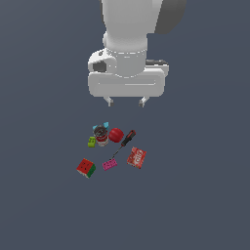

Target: Pick up a designated object from a clutter of objects.

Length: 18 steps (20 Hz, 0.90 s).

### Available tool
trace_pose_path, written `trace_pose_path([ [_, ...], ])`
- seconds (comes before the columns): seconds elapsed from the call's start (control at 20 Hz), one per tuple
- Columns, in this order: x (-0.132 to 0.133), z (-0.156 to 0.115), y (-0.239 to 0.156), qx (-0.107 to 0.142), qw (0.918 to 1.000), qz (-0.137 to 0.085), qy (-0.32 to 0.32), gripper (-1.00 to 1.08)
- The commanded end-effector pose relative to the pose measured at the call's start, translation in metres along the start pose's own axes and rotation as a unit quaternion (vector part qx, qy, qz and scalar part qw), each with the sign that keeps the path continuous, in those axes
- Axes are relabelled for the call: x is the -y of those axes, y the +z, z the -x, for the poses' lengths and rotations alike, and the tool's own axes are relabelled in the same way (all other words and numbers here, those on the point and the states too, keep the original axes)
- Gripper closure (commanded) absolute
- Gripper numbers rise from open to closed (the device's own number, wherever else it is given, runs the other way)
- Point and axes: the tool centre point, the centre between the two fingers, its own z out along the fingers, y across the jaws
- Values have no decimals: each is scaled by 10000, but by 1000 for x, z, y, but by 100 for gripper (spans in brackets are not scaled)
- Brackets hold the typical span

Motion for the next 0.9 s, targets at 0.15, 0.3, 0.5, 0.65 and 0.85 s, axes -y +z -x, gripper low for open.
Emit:
trace_pose_path([
  [0.15,-3,-8,15,16,9995,-25,318,-92],
  [0.3,-6,-14,27,28,9982,-44,593,-92],
  [0.5,-11,-24,50,50,9942,-69,1070,-92],
  [0.65,-16,-32,71,70,9885,-85,1511,-92],
  [0.85,-24,-42,102,97,9769,-93,2135,-92],
])
